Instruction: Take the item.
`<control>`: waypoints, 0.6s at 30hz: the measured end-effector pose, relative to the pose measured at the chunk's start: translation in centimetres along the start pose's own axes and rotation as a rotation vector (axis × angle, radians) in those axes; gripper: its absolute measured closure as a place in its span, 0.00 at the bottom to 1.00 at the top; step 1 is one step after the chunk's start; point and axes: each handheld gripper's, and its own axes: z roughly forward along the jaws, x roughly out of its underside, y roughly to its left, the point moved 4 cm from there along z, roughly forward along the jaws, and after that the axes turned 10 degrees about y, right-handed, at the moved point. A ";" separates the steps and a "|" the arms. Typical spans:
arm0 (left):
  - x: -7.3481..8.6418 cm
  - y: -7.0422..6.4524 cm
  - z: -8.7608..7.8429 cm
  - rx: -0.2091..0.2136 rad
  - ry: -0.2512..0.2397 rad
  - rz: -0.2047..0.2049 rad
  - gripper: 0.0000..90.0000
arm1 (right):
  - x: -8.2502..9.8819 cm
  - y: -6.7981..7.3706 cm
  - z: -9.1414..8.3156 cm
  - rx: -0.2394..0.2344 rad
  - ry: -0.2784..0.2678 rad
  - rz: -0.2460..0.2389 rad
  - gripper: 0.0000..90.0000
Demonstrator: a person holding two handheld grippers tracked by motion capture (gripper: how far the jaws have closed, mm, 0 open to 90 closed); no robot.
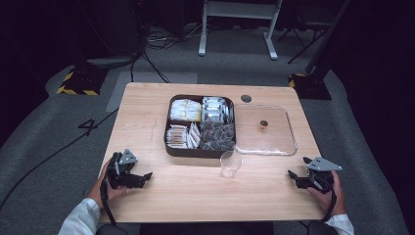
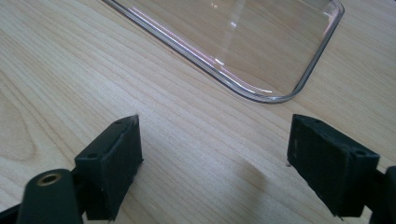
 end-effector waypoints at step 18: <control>-3.8 0.7 -2.3 0.033 -0.069 0.077 0.24 | 0.0 0.0 0.0 0.002 0.000 0.001 0.20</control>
